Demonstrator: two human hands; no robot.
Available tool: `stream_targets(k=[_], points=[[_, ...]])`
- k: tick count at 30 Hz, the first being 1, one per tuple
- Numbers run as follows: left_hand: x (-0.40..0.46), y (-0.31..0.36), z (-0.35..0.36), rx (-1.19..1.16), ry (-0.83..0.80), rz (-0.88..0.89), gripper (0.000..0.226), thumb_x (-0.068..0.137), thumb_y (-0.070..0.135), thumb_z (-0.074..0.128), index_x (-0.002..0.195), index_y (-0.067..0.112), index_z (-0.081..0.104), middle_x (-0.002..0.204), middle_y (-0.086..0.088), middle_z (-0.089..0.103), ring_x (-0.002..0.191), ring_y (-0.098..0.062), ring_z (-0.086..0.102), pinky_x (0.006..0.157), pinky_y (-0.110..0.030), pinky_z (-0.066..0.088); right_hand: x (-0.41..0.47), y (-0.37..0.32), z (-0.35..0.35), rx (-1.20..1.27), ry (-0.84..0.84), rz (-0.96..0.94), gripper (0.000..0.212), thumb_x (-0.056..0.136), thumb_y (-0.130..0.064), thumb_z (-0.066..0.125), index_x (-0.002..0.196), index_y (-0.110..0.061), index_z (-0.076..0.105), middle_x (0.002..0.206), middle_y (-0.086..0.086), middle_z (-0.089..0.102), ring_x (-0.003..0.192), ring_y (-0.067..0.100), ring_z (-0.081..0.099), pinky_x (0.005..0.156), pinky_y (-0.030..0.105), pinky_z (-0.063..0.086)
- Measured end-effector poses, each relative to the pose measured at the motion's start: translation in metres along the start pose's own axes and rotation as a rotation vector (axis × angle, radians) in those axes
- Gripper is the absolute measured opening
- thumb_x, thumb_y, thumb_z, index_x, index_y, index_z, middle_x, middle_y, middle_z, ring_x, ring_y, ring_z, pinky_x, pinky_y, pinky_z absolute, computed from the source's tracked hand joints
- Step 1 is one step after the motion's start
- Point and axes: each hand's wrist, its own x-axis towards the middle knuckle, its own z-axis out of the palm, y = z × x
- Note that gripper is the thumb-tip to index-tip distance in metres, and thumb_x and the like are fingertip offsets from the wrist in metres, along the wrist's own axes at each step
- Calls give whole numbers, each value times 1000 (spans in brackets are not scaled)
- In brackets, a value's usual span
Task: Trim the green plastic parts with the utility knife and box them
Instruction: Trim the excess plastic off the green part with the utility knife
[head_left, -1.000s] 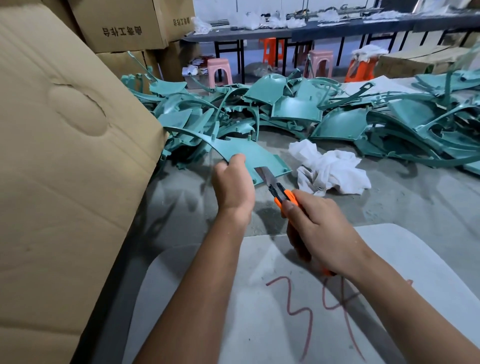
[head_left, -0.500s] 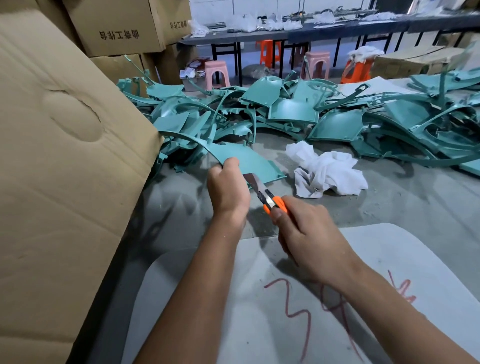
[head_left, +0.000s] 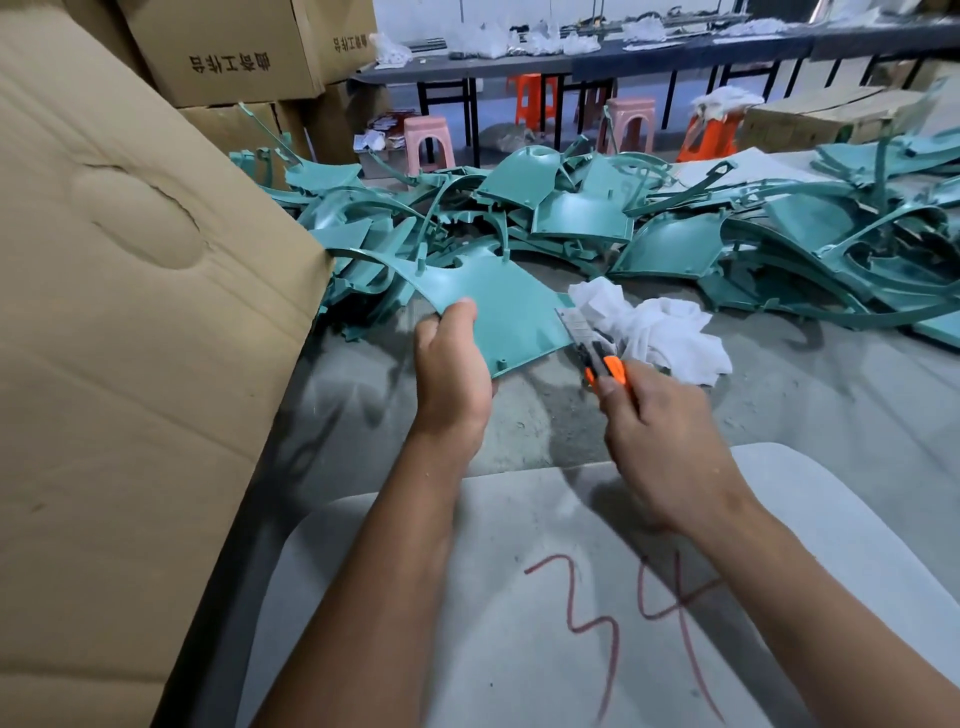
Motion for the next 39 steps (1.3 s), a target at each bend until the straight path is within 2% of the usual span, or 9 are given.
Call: stream_targets(k=[6, 12, 17, 25, 28, 31, 33, 36, 39], points=[[-15, -1, 4, 31, -30, 29, 19, 78, 39, 57, 91, 24, 56, 104, -6, 66, 113, -37, 64, 101, -60, 51, 18, 19, -15, -159, -4, 183, 32, 110, -28, 45, 80, -17, 48, 76, 10, 58, 68, 28, 47, 60, 38, 20], [-11, -1, 0, 22, 73, 31, 19, 75, 39, 54, 84, 22, 55, 94, -4, 61, 92, -25, 58, 99, -58, 52, -10, -13, -5, 18, -85, -246, 36, 108, -32, 46, 74, -33, 35, 55, -8, 46, 56, 17, 47, 49, 24, 32], [1, -8, -5, -86, 39, -79, 7, 99, 30, 54, 94, 26, 54, 93, -2, 62, 82, -24, 59, 52, -23, 45, -10, -11, 2, 15, -98, -275, 33, 108, -36, 43, 77, -27, 38, 55, -4, 45, 52, 19, 43, 51, 37, 32], [1, -2, -16, -185, -37, -27, 10, 92, 32, 60, 98, 25, 59, 80, 6, 71, 61, -14, 66, 44, -19, 45, 26, 31, -26, -211, 25, 204, 37, 109, -30, 45, 74, -18, 47, 74, 8, 56, 73, 34, 51, 61, 39, 29], [-2, -5, -16, -26, -122, 59, 14, 100, 18, 56, 91, 20, 66, 71, 15, 74, 73, -9, 72, 60, -29, 60, 27, 34, -29, 212, 96, 289, 38, 109, -33, 46, 80, -9, 53, 74, 16, 63, 62, 34, 58, 56, 42, 47], [-8, -10, -19, 159, -430, 97, 46, 99, 9, 54, 74, 37, 81, 74, 15, 75, 75, -2, 72, 68, -21, 59, 23, 26, -29, 715, 65, 326, 36, 105, -42, 56, 89, -10, 61, 69, 9, 64, 43, 18, 48, 38, 27, 40], [-12, -12, -21, 219, -577, 54, 35, 88, 20, 63, 73, 49, 78, 80, 12, 78, 77, -3, 74, 67, -19, 57, 22, 27, -27, 705, -50, 302, 31, 98, -41, 69, 88, -11, 65, 64, 9, 58, 42, 18, 43, 38, 25, 37], [-11, -9, -23, 137, -709, 12, 19, 84, 40, 72, 96, 30, 82, 99, -1, 79, 91, -16, 75, 74, -28, 58, 20, 29, -28, 689, -155, 283, 21, 92, -26, 78, 86, -11, 64, 53, 10, 44, 40, 20, 37, 40, 24, 35], [-7, 0, -24, -5, -805, -24, 87, 68, 78, 73, 127, 14, 68, 112, -13, 70, 94, -23, 68, 71, -36, 57, 20, 23, -30, 957, -46, 247, 14, 96, -11, 70, 86, -14, 61, 54, 4, 42, 37, 14, 33, 37, 21, 35]])
